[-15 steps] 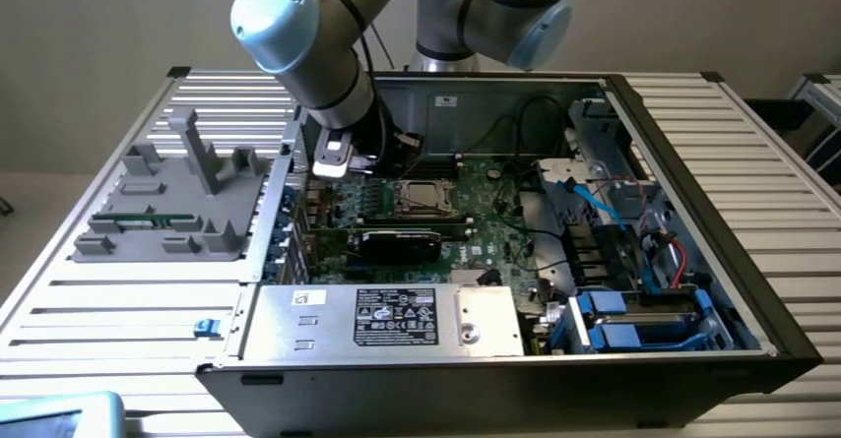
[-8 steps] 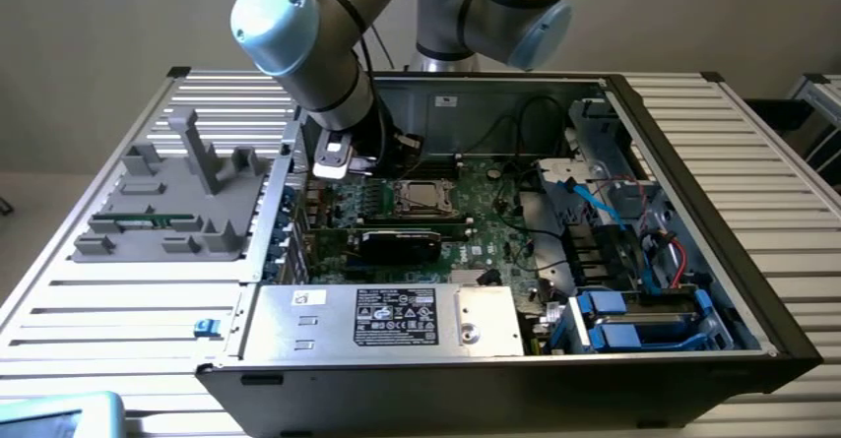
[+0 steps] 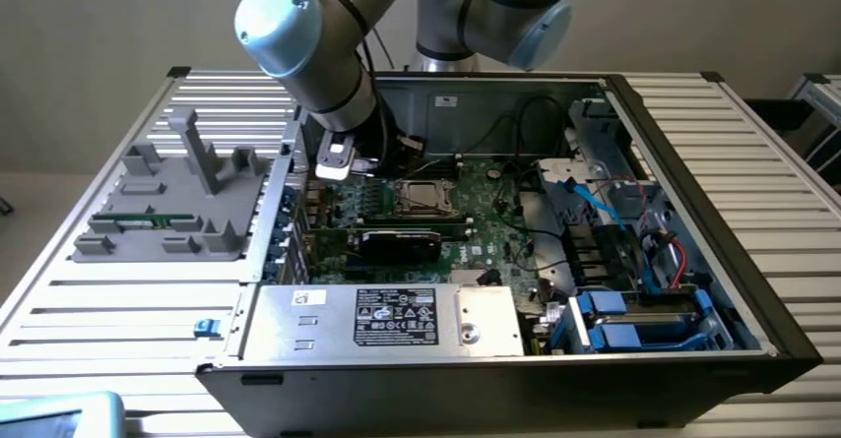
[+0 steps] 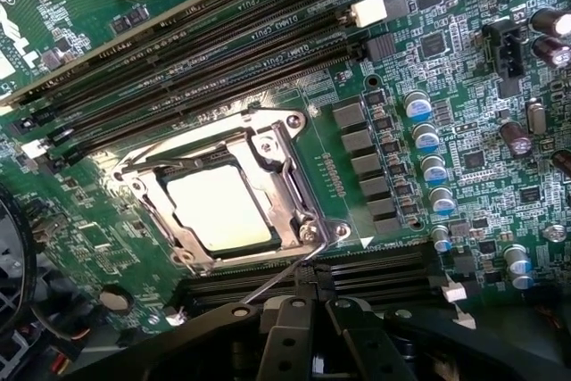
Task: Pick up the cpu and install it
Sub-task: 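Install the first cpu locking lever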
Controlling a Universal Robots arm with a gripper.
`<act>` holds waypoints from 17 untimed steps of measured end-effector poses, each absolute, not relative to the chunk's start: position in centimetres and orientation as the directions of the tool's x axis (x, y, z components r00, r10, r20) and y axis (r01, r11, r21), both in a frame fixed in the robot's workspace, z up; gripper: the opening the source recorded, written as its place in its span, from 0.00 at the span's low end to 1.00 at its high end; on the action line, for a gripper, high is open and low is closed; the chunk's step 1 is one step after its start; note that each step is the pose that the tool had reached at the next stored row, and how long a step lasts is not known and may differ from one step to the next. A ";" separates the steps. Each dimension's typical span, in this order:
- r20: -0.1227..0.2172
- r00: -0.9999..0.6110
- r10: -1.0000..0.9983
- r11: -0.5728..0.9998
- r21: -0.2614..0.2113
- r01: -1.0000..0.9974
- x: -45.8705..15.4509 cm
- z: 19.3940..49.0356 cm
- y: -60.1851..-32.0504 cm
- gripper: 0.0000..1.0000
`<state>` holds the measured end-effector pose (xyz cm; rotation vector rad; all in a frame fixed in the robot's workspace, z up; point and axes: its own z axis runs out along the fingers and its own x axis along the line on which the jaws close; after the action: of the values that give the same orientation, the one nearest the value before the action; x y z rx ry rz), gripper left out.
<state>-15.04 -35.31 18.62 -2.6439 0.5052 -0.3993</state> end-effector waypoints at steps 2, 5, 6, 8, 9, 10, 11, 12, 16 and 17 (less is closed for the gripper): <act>0.197 0.891 -0.409 -0.845 -0.449 -0.289 -14.9 18.6 -35.3 0.11; 0.197 0.888 -0.416 -0.843 -0.449 -0.296 -14.8 18.6 -35.3 0.11; 0.197 0.886 -0.419 -0.842 -0.449 -0.298 -14.7 18.6 -35.3 0.11; 0.197 0.884 -0.425 -0.840 -0.449 -0.304 -14.6 18.5 -35.3 0.11; 0.197 0.882 -0.427 -0.839 -0.449 -0.306 -14.6 18.5 -35.3 0.11; 0.197 0.881 -0.429 -0.839 -0.449 -0.308 -14.5 18.5 -35.3 0.11; 0.197 0.880 -0.432 -0.838 -0.449 -0.310 -14.5 18.4 -35.3 0.11; 0.197 0.879 -0.433 -0.837 -0.449 -0.312 -14.4 18.4 -35.3 0.11; 0.197 0.878 -0.437 -0.836 -0.449 -0.315 -14.2 18.4 -35.3 0.11; 0.197 0.877 -0.438 -0.836 -0.449 -0.316 -14.1 18.3 -35.3 0.11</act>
<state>-14.12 -35.32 18.35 -2.6372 0.5546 -0.4112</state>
